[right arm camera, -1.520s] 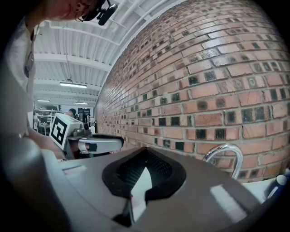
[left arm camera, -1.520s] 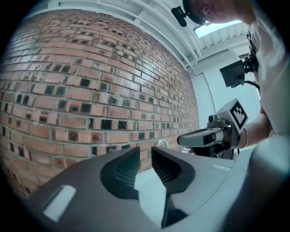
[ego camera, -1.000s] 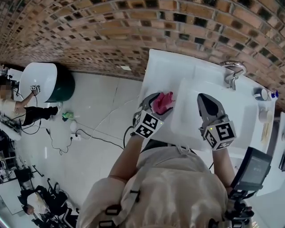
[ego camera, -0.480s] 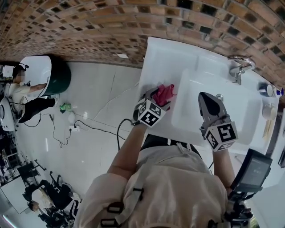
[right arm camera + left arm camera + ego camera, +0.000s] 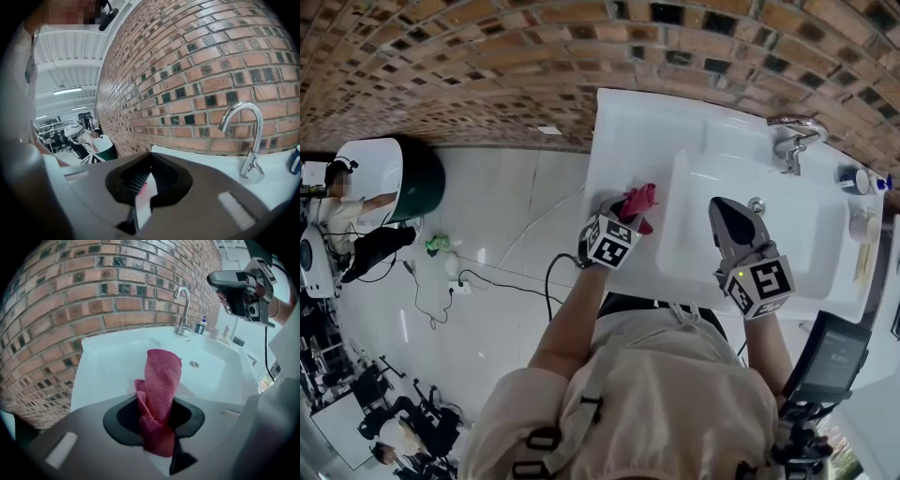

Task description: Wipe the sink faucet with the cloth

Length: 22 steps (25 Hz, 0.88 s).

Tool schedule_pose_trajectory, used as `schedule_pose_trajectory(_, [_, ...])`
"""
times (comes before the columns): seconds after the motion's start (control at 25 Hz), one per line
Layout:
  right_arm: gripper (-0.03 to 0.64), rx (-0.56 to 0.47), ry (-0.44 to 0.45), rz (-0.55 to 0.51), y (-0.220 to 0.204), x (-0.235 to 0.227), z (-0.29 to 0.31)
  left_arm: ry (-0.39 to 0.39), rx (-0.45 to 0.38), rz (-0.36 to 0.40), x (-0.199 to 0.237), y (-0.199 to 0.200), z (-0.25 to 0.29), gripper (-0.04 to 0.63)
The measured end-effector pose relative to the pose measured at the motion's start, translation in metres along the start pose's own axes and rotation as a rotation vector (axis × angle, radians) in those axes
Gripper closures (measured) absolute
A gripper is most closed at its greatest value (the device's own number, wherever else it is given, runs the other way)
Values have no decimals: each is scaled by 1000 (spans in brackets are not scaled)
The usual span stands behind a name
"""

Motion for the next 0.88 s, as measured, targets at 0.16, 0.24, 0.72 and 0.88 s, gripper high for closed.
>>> schedule_pose_trajectory(0.16, [627, -29, -31, -10, 8, 6, -4, -9, -79, 15, 10, 20, -15, 489])
schedule_pose_trajectory(0.24, [627, -46, -57, -18, 13, 9, -8, -8, -156, 38, 15, 43, -30, 489])
schedule_pose_trajectory(0.72, [627, -126, -139, -104, 49, -37, -53, -17, -647, 202, -35, 237, -86, 489])
schedule_pose_trajectory(0.88, [627, -149, -169, -110, 63, -77, -77, -57, -669, 260, -59, 301, -54, 489])
Point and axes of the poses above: the fingertips, and each gripper's own axes: z forward along the fingers, x to its left, y out of its top, the point moved 10 cm from there along -z, backward along the fingers, and after that the axes turned 7 degrees about z, right-handed, at the moved point
